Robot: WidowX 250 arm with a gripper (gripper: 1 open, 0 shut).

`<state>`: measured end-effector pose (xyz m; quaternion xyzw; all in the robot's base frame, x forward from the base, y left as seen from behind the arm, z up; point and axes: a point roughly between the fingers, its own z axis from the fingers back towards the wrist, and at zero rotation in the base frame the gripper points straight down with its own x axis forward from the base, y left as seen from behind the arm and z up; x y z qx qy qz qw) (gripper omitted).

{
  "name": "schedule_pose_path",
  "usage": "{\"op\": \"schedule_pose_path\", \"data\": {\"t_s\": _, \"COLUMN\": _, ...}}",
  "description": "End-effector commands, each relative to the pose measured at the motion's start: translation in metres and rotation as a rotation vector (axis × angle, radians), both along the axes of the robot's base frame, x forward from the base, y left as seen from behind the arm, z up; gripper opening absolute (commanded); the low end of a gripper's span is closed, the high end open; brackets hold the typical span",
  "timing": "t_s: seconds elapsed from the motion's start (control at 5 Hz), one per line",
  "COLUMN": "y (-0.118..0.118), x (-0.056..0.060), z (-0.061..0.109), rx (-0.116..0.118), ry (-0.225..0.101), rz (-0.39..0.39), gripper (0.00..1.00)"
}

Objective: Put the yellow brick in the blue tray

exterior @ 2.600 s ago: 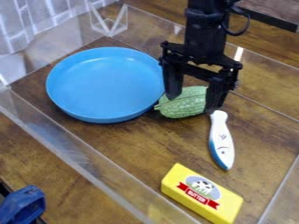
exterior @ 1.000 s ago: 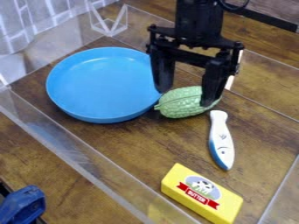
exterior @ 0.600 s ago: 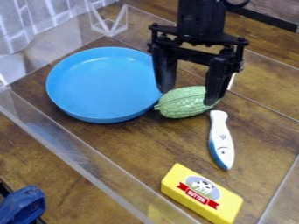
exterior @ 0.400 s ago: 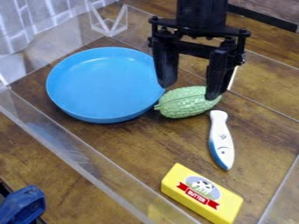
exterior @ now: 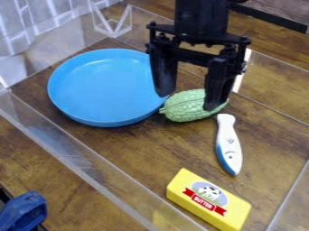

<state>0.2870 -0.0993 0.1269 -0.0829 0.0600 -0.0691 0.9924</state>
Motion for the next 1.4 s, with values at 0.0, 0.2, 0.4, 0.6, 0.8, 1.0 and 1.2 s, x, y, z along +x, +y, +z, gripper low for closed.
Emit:
{"op": "schedule_pose_path", "data": {"t_s": 0.0, "y": -0.004, "x": -0.007, "z": 0.016, "rx": -0.022, "ry": -0.069, "rz": -0.030, "gripper": 1.00}}
{"op": "schedule_pose_path", "data": {"t_s": 0.2, "y": -0.012, "x": -0.017, "z": 0.001, "rx": -0.026, "ry": -0.069, "rz": -0.097, "gripper": 1.00}}
{"op": "schedule_pose_path", "data": {"t_s": 0.4, "y": -0.021, "x": -0.027, "z": -0.022, "rx": -0.024, "ry": -0.076, "rz": -0.171, "gripper": 1.00}}
{"op": "schedule_pose_path", "data": {"t_s": 0.6, "y": -0.020, "x": -0.029, "z": -0.038, "rx": -0.021, "ry": -0.080, "rz": -0.275, "gripper": 1.00}}
{"op": "schedule_pose_path", "data": {"t_s": 0.8, "y": -0.015, "x": -0.027, "z": -0.044, "rx": -0.017, "ry": -0.082, "rz": -0.337, "gripper": 1.00}}
{"op": "schedule_pose_path", "data": {"t_s": 1.0, "y": -0.021, "x": -0.031, "z": -0.052, "rx": -0.016, "ry": -0.080, "rz": -0.370, "gripper": 1.00}}
{"op": "schedule_pose_path", "data": {"t_s": 1.2, "y": -0.030, "x": -0.033, "z": -0.065, "rx": -0.013, "ry": -0.078, "rz": -0.414, "gripper": 1.00}}
